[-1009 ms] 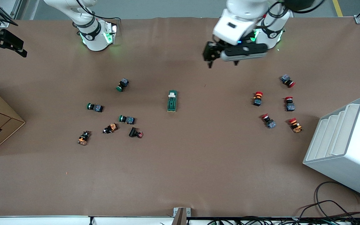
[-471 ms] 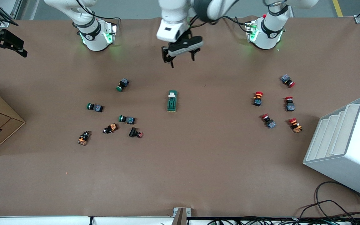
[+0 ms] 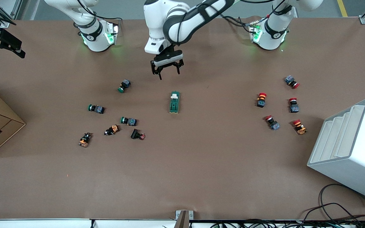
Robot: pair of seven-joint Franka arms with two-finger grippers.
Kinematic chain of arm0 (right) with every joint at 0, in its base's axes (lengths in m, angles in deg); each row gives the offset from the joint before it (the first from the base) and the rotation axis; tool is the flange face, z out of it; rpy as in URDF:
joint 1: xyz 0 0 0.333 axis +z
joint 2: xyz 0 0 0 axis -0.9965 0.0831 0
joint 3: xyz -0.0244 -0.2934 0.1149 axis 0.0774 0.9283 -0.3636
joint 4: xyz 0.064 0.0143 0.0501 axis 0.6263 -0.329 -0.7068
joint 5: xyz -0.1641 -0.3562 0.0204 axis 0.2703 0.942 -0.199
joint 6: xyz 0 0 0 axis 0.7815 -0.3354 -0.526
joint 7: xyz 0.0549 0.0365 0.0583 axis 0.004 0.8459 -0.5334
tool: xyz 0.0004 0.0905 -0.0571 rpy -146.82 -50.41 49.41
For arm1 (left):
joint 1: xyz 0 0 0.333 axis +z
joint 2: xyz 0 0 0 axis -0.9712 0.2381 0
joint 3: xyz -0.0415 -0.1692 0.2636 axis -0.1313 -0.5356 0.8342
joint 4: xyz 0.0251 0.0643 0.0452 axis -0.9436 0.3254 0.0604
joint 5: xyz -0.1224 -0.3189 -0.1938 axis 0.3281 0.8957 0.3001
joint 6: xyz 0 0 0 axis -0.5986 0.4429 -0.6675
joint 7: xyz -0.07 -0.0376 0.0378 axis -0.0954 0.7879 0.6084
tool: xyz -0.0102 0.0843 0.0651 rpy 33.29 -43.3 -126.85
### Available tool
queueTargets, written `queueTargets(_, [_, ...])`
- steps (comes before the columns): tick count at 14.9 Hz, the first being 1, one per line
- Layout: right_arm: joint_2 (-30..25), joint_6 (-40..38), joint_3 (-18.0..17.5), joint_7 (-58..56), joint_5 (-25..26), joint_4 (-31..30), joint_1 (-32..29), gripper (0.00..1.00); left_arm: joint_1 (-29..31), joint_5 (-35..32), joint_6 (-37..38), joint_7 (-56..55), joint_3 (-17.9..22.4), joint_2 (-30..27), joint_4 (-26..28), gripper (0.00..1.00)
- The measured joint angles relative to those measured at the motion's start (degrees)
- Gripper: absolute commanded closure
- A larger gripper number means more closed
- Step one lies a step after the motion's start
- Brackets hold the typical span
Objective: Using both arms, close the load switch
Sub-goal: 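Move the left gripper over the green load switch, then lower the left gripper onto the switch base while the right gripper reaches in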
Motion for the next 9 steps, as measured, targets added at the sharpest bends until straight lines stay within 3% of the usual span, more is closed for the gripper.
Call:
queueTargets(4, [1.2, 0.2, 0.1, 0.0, 0.0, 2.1, 0.0, 0.00, -1.9, -10.7, 0.2, -2.6, 0.0, 3.8, 2.2, 0.02])
queueTargets(9, [4.3, 0.4, 0.4, 0.0, 0.0, 2.9, -0.2, 0.00, -2.1, -28.3, 0.2, -14.2, 0.1, 6.9, 8.6, 0.02])
